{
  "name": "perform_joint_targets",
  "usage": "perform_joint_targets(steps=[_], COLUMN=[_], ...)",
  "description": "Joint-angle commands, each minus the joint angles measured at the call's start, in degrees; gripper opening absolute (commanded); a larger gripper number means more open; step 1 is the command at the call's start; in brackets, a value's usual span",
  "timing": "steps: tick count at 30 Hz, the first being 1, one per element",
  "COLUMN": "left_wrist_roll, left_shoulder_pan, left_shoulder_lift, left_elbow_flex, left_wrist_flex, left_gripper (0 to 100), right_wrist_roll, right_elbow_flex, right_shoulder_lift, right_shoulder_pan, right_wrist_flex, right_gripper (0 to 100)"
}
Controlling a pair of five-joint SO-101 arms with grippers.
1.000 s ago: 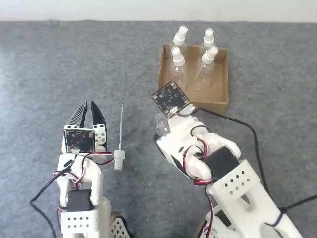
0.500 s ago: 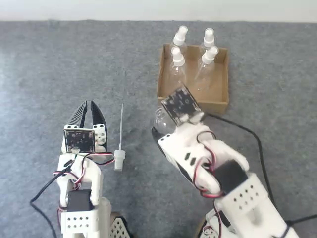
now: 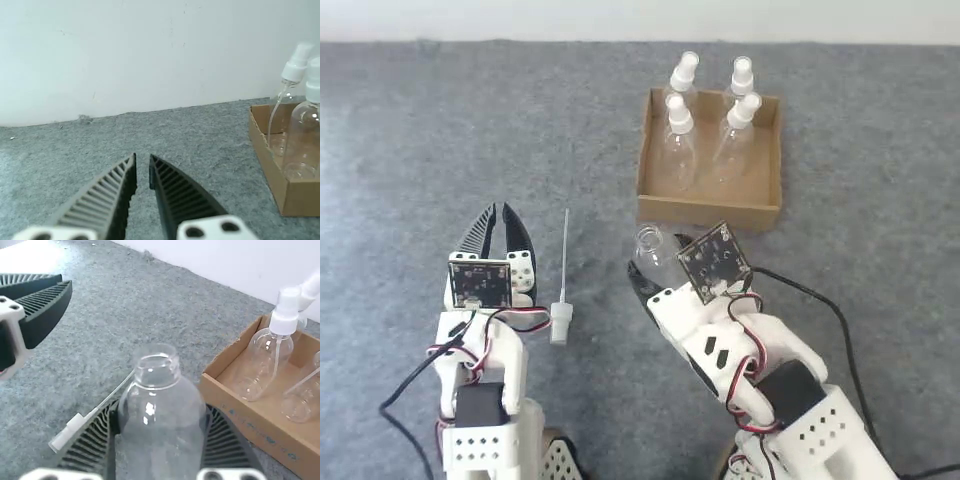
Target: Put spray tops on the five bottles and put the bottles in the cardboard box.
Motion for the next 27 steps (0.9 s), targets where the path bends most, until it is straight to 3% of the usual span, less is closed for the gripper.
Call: perform_joint_targets(steps=[1,18,27], left_wrist_roll=[0.5,1.8,4.6], left_shoulder_pan=[-0.2,-0.1,-0.1], left_shoulder_lift=[-1.1,-1.1,-1.1], left_elbow_flex=[-0.7,-1.1,-2.5], left_wrist_flex=[-1.5,-1.6,-1.3], left_gripper=[4,4,4], right_wrist_roll=[-0.3,-0.6,-0.6], right_elbow_flex=[1.4,10.7,11.3], right_shoulder_lift=[-1.9,-2.0,-2.0], right_shoulder_pan=[-0.2,-0.2,-0.2], right_wrist_flex=[-4.2,-16.7,-17.4], right_gripper=[6.9,6.9,6.9])
